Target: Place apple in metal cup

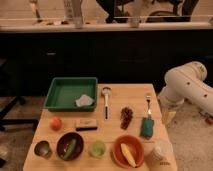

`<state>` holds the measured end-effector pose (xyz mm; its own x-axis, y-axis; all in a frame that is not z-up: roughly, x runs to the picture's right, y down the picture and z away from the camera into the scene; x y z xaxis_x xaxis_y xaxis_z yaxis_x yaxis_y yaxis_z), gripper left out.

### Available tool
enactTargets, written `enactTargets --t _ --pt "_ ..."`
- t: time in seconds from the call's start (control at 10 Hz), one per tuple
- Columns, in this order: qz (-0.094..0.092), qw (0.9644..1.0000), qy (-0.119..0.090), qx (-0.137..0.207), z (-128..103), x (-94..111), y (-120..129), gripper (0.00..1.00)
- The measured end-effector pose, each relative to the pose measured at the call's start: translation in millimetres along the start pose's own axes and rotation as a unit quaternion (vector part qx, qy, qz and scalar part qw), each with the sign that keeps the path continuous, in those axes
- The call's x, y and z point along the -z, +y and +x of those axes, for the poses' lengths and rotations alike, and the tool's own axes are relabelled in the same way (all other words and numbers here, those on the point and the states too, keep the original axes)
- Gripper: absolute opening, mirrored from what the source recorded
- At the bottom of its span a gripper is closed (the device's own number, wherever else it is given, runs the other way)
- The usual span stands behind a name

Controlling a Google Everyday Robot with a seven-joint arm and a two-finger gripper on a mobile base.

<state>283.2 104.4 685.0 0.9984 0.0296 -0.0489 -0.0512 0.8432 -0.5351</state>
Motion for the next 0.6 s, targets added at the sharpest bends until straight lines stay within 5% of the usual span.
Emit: enactTargets --t 0.4,0.6 --pt "0.000 1.0000 0.000 0.001 0.1 0.0 0.2 0.80" --pt "-0.003 0.9989 -0.017 0.043 -6.1 3.2 5.8 0.80"
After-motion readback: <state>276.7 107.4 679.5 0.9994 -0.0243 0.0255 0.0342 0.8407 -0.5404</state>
